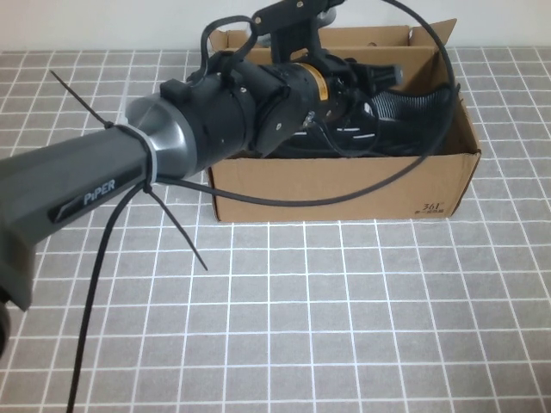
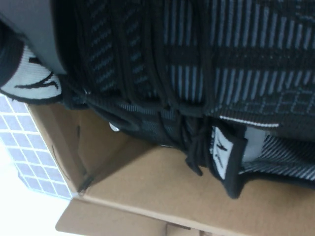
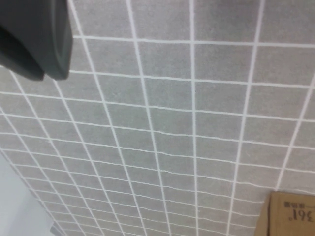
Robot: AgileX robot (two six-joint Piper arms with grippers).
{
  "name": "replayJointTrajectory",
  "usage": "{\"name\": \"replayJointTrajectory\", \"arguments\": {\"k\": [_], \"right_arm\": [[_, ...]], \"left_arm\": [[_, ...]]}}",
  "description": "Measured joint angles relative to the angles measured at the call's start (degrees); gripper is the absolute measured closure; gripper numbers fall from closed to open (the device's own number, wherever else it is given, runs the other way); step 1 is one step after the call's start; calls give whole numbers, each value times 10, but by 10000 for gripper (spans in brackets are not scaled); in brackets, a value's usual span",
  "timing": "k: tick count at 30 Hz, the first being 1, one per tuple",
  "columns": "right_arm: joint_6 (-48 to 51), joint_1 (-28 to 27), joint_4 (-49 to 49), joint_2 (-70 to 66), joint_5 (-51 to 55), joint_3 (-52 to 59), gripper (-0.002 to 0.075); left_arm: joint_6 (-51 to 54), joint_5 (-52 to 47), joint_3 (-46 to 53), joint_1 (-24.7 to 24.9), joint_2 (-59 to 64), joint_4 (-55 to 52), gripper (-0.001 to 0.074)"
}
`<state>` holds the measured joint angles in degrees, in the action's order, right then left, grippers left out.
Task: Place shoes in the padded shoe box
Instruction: Place the shoe in the shoe box
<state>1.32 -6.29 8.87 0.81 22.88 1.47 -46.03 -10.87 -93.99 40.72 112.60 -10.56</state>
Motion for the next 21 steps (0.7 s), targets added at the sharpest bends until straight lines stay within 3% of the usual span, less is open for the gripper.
{"name": "replayJointTrajectory", "arguments": {"k": [9,21], "right_arm": [[0,0,20,0,0,0,734],[0,0,20,0,0,0,734]], "left_arm": [[-47,10,0,-43,0,2,722],[-59,5,-1,-43,4,3,722]]}}
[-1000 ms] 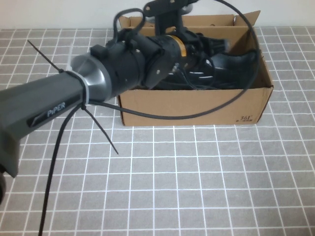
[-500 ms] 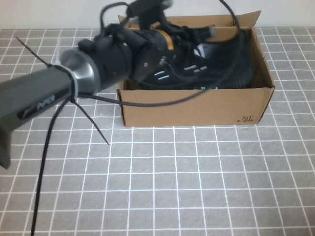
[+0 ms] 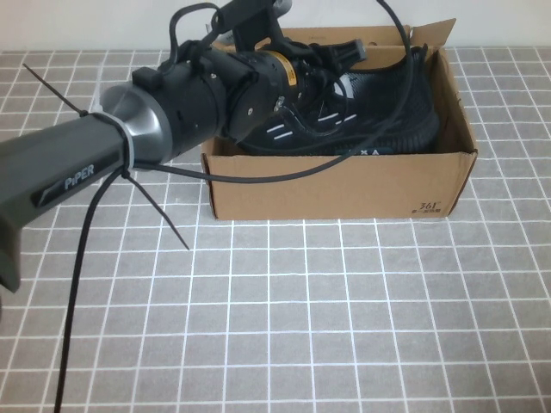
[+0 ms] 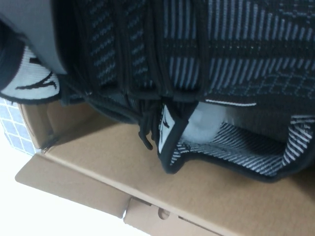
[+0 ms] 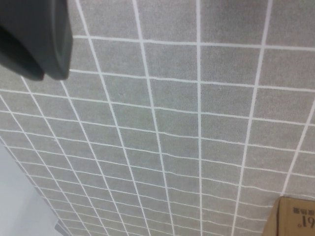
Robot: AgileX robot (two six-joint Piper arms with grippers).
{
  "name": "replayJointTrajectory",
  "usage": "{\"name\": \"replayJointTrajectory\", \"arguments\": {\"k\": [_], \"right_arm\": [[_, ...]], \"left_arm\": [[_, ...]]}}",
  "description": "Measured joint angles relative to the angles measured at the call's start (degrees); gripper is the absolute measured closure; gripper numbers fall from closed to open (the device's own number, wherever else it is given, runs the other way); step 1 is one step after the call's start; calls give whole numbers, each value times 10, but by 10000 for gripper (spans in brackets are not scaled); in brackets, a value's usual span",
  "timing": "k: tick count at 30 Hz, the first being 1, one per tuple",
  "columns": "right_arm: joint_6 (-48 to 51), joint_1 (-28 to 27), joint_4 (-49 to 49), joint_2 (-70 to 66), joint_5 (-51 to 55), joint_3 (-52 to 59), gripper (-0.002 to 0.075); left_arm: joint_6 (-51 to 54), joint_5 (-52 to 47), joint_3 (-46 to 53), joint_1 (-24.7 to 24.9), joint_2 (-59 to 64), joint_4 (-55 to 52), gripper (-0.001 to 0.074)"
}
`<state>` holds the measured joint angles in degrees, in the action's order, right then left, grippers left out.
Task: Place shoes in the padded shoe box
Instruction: Place the shoe in the shoe box
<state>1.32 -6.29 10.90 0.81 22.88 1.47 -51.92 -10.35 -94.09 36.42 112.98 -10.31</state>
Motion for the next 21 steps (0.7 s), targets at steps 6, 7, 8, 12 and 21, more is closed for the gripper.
{"name": "replayJointTrajectory", "arguments": {"k": [6,7,8,12,21], "right_arm": [[0,0,0,0,0,0,734],[0,0,0,0,0,0,734],[0,0,0,0,0,0,734],[0,0,0,0,0,0,734],[0,0,0,0,0,0,734]], "left_arm": [[0,6,-1,0,7,0,671],[0,6,-1,0,7,0,644],[0,6,-1,0,7,-1,618],[0,7,-1,0,2,-2,467],[1,3,-1,0,-57,-69,392]]}}
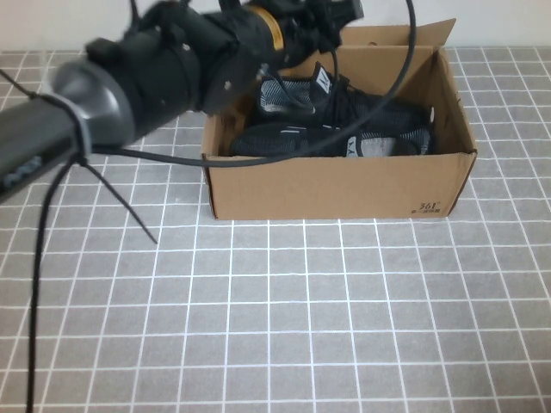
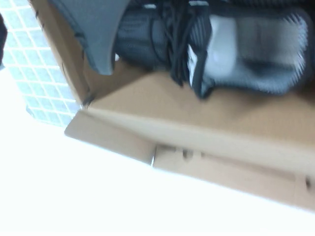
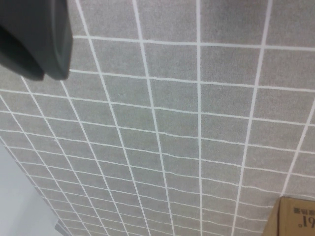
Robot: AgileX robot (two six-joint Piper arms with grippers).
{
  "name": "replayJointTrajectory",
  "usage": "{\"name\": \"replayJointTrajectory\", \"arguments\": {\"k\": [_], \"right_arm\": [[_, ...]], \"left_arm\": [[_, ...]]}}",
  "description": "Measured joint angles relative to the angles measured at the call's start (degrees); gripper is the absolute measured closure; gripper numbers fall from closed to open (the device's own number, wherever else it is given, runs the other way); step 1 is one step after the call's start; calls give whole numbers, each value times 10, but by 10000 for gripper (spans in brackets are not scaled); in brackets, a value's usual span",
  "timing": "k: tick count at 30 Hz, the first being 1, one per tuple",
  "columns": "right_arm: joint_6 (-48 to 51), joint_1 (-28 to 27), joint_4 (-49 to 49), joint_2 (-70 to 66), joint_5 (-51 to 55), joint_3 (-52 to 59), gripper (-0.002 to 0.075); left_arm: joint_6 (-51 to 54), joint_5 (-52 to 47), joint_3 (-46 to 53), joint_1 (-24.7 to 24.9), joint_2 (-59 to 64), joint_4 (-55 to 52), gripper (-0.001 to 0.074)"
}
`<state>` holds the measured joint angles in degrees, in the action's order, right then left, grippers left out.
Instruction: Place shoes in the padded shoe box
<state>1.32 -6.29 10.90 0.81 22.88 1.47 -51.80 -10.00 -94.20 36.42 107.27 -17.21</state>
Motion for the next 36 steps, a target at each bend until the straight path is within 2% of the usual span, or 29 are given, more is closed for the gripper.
{"name": "replayJointTrajectory", "arguments": {"k": [5,7,11,13,16,22,28,36], "right_arm": [[0,0,0,0,0,0,734],[0,0,0,0,0,0,734],[0,0,0,0,0,0,734],[0,0,0,0,0,0,734],[0,0,0,0,0,0,734],[0,0,0,0,0,0,734],[0,0,0,0,0,0,734],[0,0,0,0,0,0,734]], "left_arm": [[9,-51,-2,-5,-17,-40,398],[27,-91,-2,-11,-17,-41,427],[88,-167,-2,-19,-15,-41,556],[145,-202,-2,-22,-15,-35,654],[249,-251,-2,-22,-24,-21,713],[472,-340,-2,-22,-96,44,735],[527,-396,28,-22,-194,73,736],[536,-328,254,-22,-378,126,736]]}}
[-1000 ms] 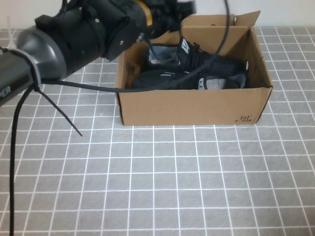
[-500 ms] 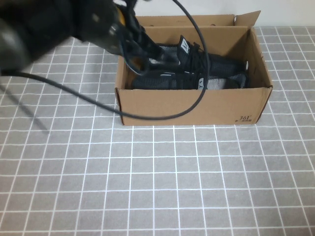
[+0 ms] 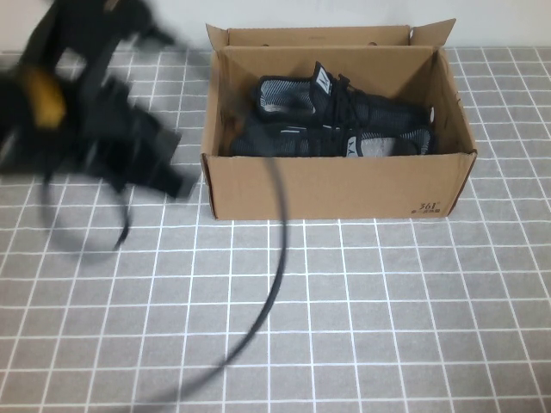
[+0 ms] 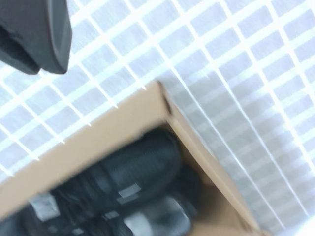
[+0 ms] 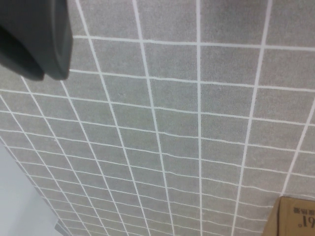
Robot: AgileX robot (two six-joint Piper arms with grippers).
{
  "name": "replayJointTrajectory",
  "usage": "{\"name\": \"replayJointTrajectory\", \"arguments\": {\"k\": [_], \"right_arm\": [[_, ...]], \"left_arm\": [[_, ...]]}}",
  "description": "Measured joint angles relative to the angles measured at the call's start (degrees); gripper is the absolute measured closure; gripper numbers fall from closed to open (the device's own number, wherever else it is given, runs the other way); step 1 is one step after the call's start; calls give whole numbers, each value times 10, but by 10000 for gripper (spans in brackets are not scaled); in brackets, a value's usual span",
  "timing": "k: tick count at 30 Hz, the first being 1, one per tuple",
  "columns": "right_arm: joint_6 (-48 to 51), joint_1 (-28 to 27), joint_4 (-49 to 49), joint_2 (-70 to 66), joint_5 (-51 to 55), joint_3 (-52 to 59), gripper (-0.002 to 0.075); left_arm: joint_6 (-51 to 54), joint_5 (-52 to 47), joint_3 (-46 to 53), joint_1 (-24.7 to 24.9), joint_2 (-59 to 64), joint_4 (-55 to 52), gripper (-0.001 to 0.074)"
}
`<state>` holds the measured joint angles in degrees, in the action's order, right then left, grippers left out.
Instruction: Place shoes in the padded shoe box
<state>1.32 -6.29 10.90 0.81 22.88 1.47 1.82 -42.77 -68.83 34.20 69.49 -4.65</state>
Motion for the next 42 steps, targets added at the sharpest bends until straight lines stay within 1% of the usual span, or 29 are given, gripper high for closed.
{"name": "replayJointTrajectory", "arguments": {"k": [5,13,17,20,25,42], "right_arm": [[0,0,0,0,0,0,734],[0,0,0,0,0,0,734],[0,0,0,0,0,0,734],[0,0,0,0,0,0,734],[0,0,0,0,0,0,734],[0,0,0,0,0,0,734]], "left_arm": [[0,39,145,0,-121,46,736],[0,63,303,0,-341,90,737],[0,113,386,0,-448,105,737],[0,148,429,0,-499,109,737],[0,162,446,0,-536,110,737],[0,164,446,0,-538,108,738]]}}
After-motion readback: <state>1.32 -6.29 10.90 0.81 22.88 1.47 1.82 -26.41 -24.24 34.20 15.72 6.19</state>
